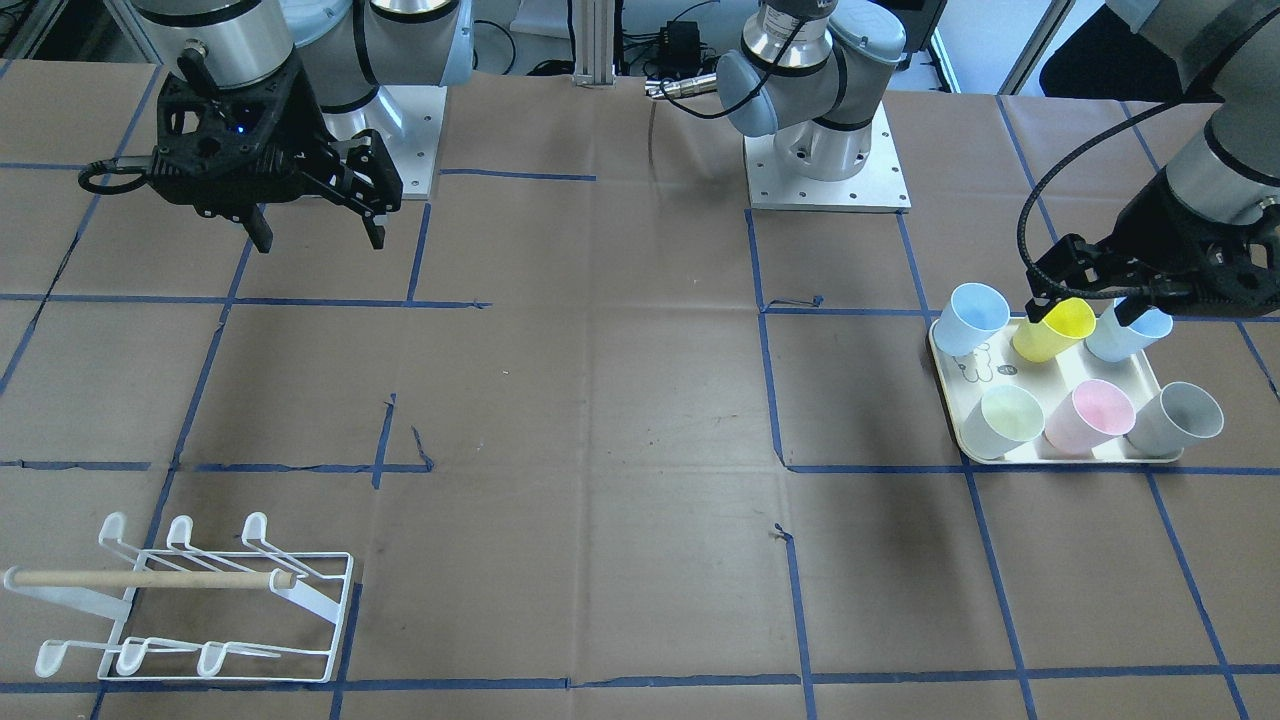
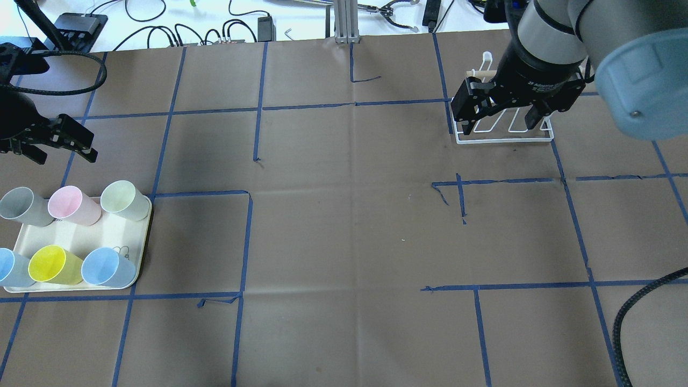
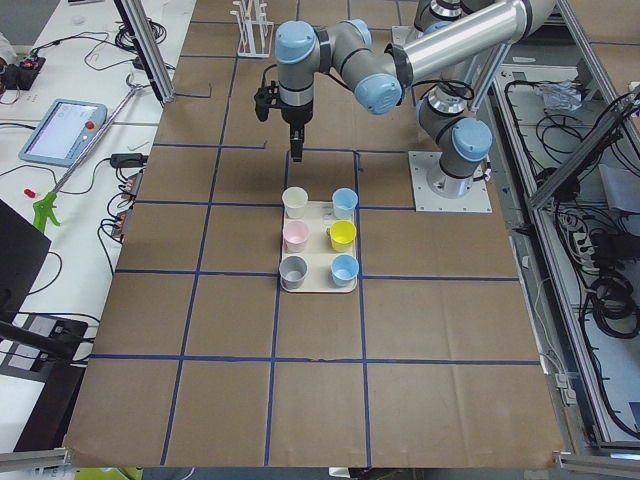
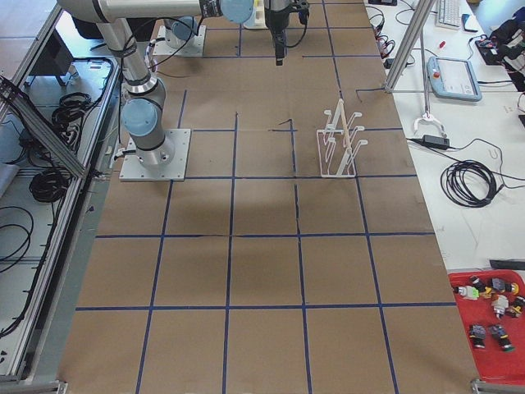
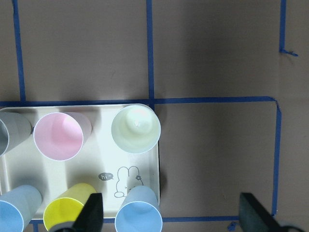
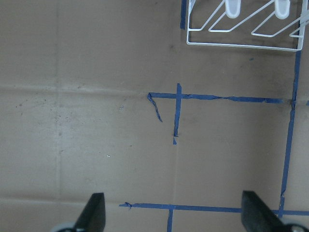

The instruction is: Transfer IKEA cup to right arm and place on rack

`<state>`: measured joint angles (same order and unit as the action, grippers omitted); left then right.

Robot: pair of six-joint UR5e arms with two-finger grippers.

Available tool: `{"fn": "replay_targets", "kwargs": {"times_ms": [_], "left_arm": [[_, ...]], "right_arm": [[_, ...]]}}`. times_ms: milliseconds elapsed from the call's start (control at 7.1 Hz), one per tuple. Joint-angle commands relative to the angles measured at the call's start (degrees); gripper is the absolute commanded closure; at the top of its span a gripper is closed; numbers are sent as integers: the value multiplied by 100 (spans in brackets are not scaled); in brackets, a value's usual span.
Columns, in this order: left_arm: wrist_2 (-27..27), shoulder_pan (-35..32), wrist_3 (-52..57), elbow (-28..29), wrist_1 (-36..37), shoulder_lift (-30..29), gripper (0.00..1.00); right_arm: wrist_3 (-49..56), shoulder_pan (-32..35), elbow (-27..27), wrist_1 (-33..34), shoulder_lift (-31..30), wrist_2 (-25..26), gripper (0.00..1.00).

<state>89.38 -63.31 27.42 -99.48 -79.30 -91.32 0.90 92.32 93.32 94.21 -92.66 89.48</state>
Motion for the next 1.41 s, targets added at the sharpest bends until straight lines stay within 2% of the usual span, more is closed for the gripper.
{"fn": "replay_targets", "kwargs": {"times_ms": [0, 282, 563, 845, 1267], "left_arm": [[9, 3, -26, -534, 868, -271, 0], [-8, 3, -175, -1071, 1844, -578, 0], [-8, -14, -325, -1371, 2400, -869, 0], [-17, -23, -501, -1521, 2472, -923, 0], [9, -32, -405, -1574, 2463, -1063, 0]], "right_arm": [[-2, -12, -7, -8, 64, 25, 0], [-72, -12, 2, 44, 55, -27, 0], [-116, -12, 2, 298, 116, -71, 0], [-396, 23, -7, 808, 274, -185, 0], [-1255, 41, -7, 1501, 310, -948, 0]]}}
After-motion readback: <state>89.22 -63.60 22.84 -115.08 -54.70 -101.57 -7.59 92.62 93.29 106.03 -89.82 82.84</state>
